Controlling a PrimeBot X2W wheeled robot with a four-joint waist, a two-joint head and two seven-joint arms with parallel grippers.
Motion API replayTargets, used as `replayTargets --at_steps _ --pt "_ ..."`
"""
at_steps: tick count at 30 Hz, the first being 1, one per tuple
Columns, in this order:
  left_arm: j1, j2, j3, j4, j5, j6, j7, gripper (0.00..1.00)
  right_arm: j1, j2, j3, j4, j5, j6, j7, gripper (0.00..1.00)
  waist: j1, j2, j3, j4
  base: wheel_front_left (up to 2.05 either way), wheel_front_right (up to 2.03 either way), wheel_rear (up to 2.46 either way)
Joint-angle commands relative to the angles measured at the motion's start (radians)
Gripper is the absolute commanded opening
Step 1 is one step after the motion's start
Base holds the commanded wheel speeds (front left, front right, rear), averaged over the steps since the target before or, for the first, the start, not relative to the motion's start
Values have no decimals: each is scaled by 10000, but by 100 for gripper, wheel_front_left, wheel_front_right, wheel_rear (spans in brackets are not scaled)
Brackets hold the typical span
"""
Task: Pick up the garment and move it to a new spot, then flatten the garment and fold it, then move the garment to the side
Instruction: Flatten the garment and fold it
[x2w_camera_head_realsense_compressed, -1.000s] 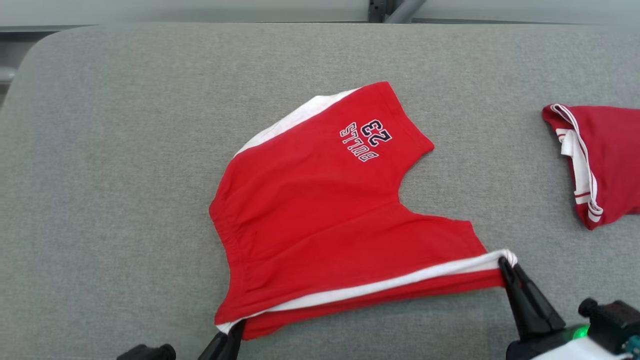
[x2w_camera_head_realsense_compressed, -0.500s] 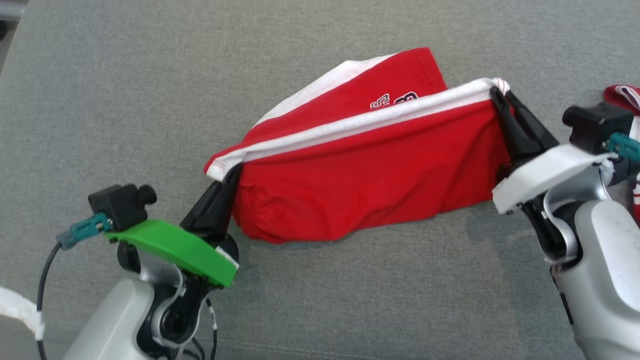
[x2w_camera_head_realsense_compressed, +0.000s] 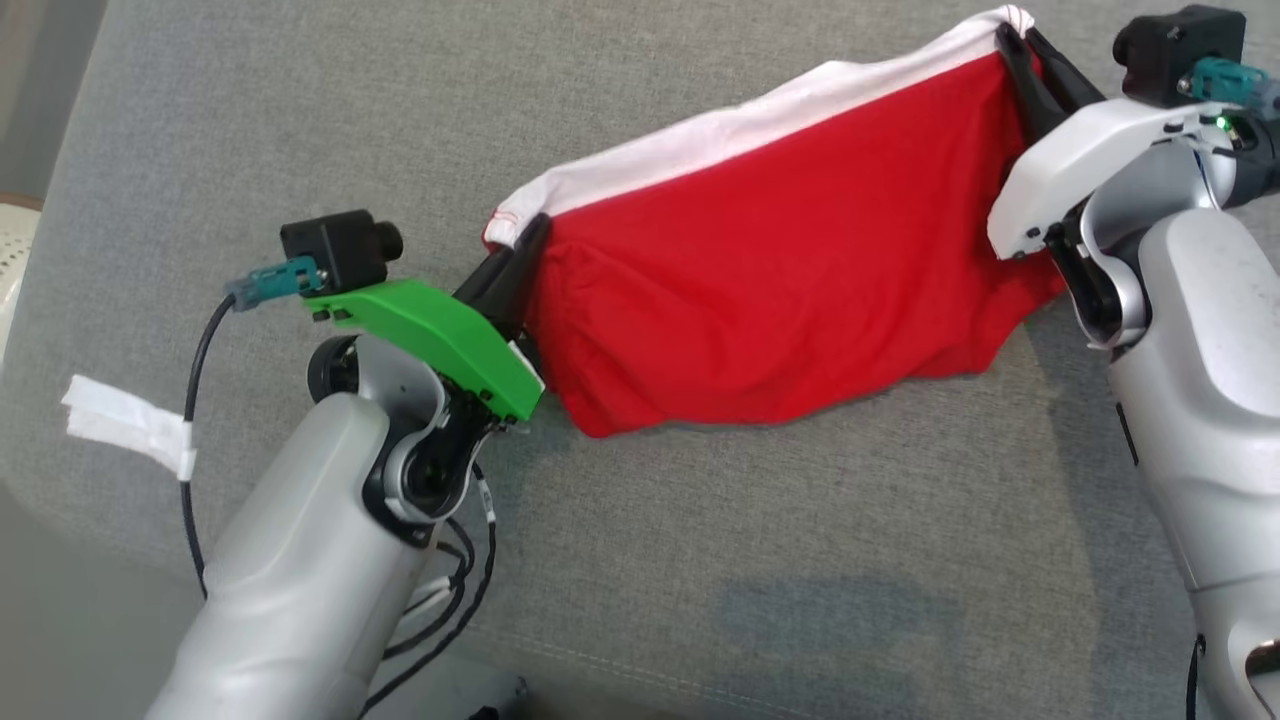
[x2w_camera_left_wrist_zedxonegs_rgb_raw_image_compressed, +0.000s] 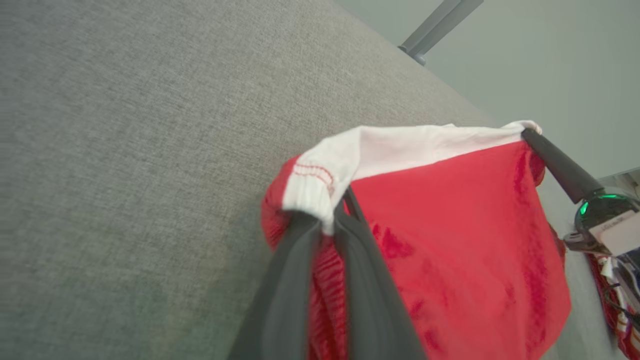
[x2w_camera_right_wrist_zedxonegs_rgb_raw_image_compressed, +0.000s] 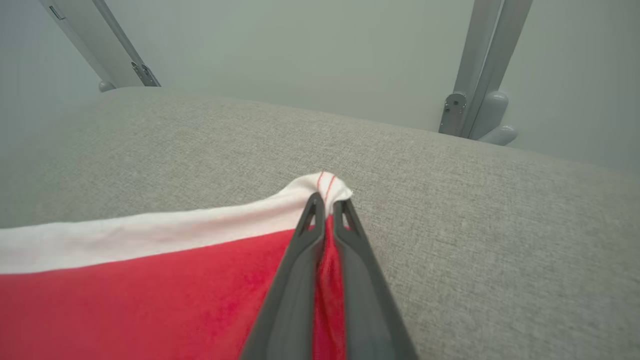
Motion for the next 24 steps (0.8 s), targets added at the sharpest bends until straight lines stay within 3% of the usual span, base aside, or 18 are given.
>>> replayTargets --at_steps 1,4,5,6,7,8,9,14,17,24 --pt "-296 -18 0 225 155 -20 -117 0 -184 -33 31 194 -115 -16 -112 0 1 -1 181 176 0 0 0" --pt "-618 -298 -118 989 337 -90 -318 0 -487 62 179 819 -210 -16 -382 0 1 -1 189 184 0 0 0" --pt "-739 -311 -127 1183 443 -80 -422 0 -590 86 224 934 -278 -16 -546 10 1 -1 201 169 0 0 0" --pt "-838 -321 -128 1332 505 -108 -566 16 -658 129 276 1043 -304 -16 -699 73 1 -1 206 148 0 0 0" --pt "-876 -320 -152 1491 550 -136 -681 44 -675 175 370 1147 -339 -16 -829 100 1 -1 190 111 0 0 0" --pt "-875 -297 -210 1643 665 -160 -765 96 -670 146 460 1241 -409 -16 -936 100 1 -1 152 75 0 0 0" --pt "-871 -262 -250 1767 772 -160 -877 100 -652 110 543 1321 -427 -16 -986 100 1 -1 100 36 0 0 0" --pt "-544 244 -534 1724 1471 -168 -1484 100 -492 -44 1018 971 -206 -16 -663 100 1 -1 -185 -342 0 0 0" --pt "-154 744 -743 1197 2250 178 -2194 100 -344 -364 1371 393 -30 -18 -91 100 1 -1 -312 -579 0 0 0" --pt "960 1241 -940 -312 2923 828 -2876 100 64 -890 1464 -481 175 -16 1637 100 1 -1 -395 -730 0 0 0"
